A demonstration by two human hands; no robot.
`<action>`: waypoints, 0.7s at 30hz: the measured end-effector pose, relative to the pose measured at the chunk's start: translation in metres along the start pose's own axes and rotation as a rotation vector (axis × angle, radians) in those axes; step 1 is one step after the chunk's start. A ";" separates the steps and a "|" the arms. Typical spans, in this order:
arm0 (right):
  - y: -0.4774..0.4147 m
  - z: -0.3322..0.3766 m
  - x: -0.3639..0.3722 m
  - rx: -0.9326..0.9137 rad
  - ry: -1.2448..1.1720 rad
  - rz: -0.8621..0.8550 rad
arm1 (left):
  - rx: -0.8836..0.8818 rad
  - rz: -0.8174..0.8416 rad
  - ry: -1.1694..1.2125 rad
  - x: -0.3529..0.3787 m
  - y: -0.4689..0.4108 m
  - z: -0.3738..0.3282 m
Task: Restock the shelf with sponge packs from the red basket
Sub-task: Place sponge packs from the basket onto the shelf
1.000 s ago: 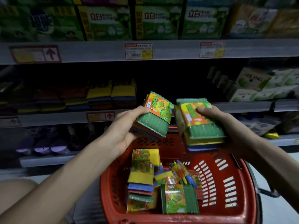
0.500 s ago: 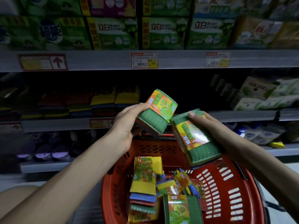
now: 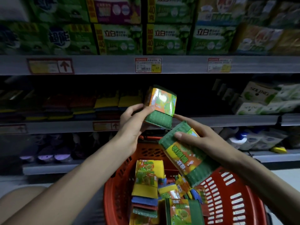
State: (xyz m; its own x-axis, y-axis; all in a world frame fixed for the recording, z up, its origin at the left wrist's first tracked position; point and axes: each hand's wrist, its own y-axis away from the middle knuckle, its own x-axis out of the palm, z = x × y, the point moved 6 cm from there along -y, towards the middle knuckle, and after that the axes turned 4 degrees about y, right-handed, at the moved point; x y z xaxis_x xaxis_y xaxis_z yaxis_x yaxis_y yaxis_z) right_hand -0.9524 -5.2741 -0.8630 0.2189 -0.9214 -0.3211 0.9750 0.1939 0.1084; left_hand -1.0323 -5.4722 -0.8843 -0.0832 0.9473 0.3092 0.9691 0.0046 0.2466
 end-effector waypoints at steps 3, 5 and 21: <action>-0.003 0.001 0.010 -0.009 -0.074 -0.008 | -0.015 -0.024 0.032 0.003 -0.002 0.004; -0.005 0.001 0.015 -0.018 -0.110 -0.014 | -0.013 -0.052 0.014 0.004 -0.006 0.006; -0.053 -0.025 0.009 -0.048 -0.095 -0.087 | 0.176 -0.103 -0.208 0.004 -0.028 0.015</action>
State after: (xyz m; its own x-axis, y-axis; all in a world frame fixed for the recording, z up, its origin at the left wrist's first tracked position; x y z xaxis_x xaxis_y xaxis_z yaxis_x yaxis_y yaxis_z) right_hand -1.0011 -5.2843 -0.8956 0.1316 -0.9626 -0.2368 0.9913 0.1261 0.0385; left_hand -1.0563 -5.4639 -0.9040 -0.1513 0.9843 0.0913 0.9850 0.1424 0.0978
